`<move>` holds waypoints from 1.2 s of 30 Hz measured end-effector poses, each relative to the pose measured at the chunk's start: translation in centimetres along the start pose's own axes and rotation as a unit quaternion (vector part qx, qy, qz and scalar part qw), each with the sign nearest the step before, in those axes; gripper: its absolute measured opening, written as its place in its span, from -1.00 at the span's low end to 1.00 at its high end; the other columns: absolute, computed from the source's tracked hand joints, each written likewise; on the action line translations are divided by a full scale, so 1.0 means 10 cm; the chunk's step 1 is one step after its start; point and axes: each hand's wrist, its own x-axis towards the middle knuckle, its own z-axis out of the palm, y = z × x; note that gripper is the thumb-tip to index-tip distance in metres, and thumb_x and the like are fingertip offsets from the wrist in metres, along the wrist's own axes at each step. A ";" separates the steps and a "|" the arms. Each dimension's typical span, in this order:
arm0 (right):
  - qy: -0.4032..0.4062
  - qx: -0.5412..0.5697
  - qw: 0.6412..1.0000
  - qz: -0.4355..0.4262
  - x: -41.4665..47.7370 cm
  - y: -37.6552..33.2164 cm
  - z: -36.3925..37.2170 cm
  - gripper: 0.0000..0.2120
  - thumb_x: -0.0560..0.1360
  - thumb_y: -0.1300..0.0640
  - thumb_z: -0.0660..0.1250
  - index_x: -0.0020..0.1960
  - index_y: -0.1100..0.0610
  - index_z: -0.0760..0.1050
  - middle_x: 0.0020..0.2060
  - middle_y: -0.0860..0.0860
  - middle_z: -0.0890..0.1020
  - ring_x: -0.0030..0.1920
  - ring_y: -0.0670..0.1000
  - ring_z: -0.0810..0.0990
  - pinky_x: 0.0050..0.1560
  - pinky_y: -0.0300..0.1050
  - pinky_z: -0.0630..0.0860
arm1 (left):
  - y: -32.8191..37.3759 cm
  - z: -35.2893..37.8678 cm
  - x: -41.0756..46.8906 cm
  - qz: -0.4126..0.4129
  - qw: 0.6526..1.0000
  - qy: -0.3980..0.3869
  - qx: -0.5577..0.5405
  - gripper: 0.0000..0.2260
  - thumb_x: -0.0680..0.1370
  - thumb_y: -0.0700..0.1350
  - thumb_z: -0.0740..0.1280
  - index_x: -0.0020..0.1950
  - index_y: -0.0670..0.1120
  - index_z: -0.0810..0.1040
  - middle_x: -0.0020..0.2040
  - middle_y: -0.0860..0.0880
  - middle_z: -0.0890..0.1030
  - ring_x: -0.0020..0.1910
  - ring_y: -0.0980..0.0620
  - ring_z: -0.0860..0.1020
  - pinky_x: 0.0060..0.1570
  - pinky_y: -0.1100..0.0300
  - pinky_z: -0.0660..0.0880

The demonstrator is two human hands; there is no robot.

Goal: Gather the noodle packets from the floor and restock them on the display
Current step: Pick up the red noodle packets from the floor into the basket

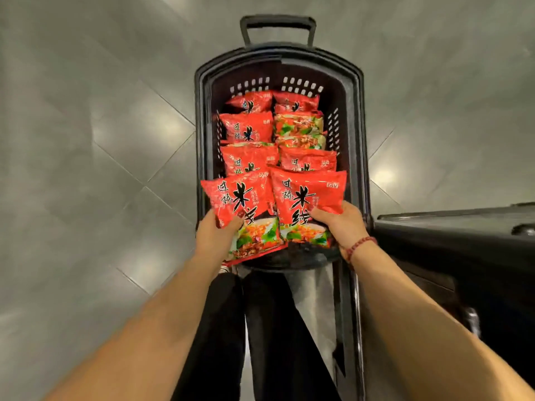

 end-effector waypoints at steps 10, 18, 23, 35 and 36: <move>0.058 -0.191 0.980 -0.001 0.84 0.60 0.10 -0.52 0.45 0.15 0.45 0.31 0.16 0.37 0.05 0.01 0.53 0.07 0.01 0.52 0.10 -0.20 0.38 | -0.46 0.49 0.75 0.049 0.989 0.020 0.138 -0.72 0.58 -0.13 0.33 0.30 -0.08 0.49 0.03 0.08 0.56 0.01 0.13 0.48 -0.04 0.34 0.33; 0.190 -0.495 0.784 -0.322 0.62 0.85 0.35 -0.22 0.45 -0.03 0.39 0.54 0.13 0.12 0.51 0.24 0.16 0.51 0.25 0.13 0.47 0.15 0.14 | -0.49 0.56 0.59 0.284 0.869 0.114 0.389 -0.18 0.51 -0.07 0.40 0.59 -0.15 -0.05 0.59 -0.16 0.00 0.56 -0.12 0.01 0.50 0.02 0.05; 0.087 -0.613 0.727 -0.296 0.78 1.12 0.38 -0.15 0.41 -0.19 0.40 0.55 -0.07 0.05 0.55 0.18 0.05 0.53 0.25 -0.02 0.45 0.32 0.00 | -0.50 0.37 0.83 0.322 0.665 -0.048 0.672 -0.11 0.48 0.40 0.16 0.47 0.16 -0.46 0.49 -0.03 -0.43 0.52 -0.11 -0.36 0.50 -0.09 -0.28; 0.092 -0.580 0.772 -0.245 0.47 0.81 0.29 -0.29 0.49 -0.06 0.36 0.54 0.02 0.14 0.54 0.13 0.14 0.53 0.20 0.07 0.48 0.16 0.05 | -0.22 0.33 0.55 0.326 0.704 -0.092 0.624 -0.24 0.56 0.16 0.27 0.60 0.05 -0.11 0.59 -0.06 -0.19 0.53 -0.09 -0.30 0.45 0.05 -0.31; 0.105 -0.564 0.784 -0.240 0.34 0.73 0.26 -0.31 0.46 -0.03 0.40 0.51 0.07 0.22 0.50 0.16 0.23 0.51 0.22 0.16 0.46 0.16 0.11 | -0.13 0.29 0.45 0.359 0.710 -0.085 0.600 -0.29 0.53 0.09 0.35 0.59 0.00 0.08 0.60 -0.09 0.02 0.57 -0.12 -0.13 0.49 0.06 -0.22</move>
